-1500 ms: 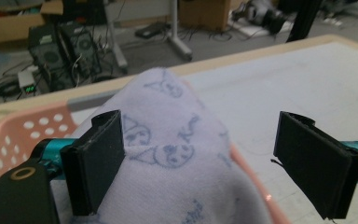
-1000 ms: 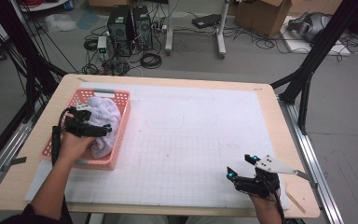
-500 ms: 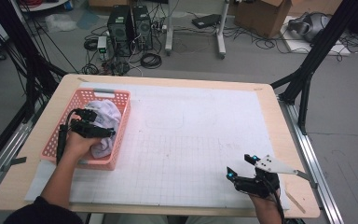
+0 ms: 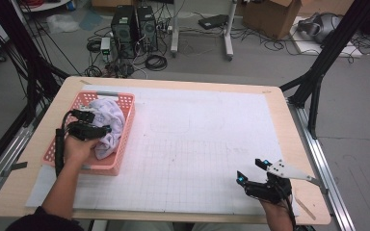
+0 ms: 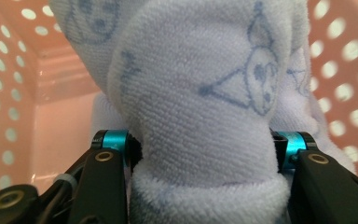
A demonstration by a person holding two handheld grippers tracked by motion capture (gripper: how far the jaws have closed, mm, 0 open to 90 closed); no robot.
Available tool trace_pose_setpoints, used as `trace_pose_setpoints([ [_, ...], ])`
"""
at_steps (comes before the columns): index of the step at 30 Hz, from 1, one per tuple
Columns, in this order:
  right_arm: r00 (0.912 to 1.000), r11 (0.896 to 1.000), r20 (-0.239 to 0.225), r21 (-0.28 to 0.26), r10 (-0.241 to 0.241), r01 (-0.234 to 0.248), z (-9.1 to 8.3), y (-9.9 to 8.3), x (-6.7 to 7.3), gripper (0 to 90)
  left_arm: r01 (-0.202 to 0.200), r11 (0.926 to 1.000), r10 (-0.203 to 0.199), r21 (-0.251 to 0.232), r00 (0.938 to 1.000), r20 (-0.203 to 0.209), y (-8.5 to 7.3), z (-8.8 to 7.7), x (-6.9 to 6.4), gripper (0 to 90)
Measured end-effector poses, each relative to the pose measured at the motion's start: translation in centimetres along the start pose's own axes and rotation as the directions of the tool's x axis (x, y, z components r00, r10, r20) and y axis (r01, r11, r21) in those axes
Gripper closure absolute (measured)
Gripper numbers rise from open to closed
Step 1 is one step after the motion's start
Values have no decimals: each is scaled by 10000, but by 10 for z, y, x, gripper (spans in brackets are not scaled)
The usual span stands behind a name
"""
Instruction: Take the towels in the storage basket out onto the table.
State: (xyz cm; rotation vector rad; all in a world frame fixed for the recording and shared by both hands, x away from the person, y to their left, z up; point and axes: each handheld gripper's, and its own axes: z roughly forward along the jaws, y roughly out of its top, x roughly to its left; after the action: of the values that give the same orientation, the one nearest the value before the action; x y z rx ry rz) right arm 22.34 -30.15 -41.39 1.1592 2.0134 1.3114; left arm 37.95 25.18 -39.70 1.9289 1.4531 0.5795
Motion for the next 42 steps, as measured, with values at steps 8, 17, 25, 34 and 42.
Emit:
trace_pose_setpoints([
  [8, 10000, 10000, 29, -33, 29, -29, -1, 0, 0, 166, 890, 9731, -686, -2123, 9925, 1016, 0, -27, 15, 515],
  [17, 10000, 10000, -23, -18, 61, -61, -1, 0, 1, 166, 805, 9111, -262, -4042, 9901, 1382, 5, -58, 22, 512],
  [25, 10000, 10000, -18, -87, 5, -5, -1, 1, 1, 166, 633, 8478, 414, -5265, 9819, 1848, 15, -86, 17, 507],
  [34, 10000, 10000, -82, -29, -9, 9, 1, 1, 3, 166, 230, 7950, 1887, -6062, 9403, 2832, 30, -106, -28, 497],
  [42, 9999, 10000, -131, -46, -7, 6, 1, 1, 2, 166, -26, 7989, 2772, -6014, 8890, 3644, 31, -99, -79, 479],
])
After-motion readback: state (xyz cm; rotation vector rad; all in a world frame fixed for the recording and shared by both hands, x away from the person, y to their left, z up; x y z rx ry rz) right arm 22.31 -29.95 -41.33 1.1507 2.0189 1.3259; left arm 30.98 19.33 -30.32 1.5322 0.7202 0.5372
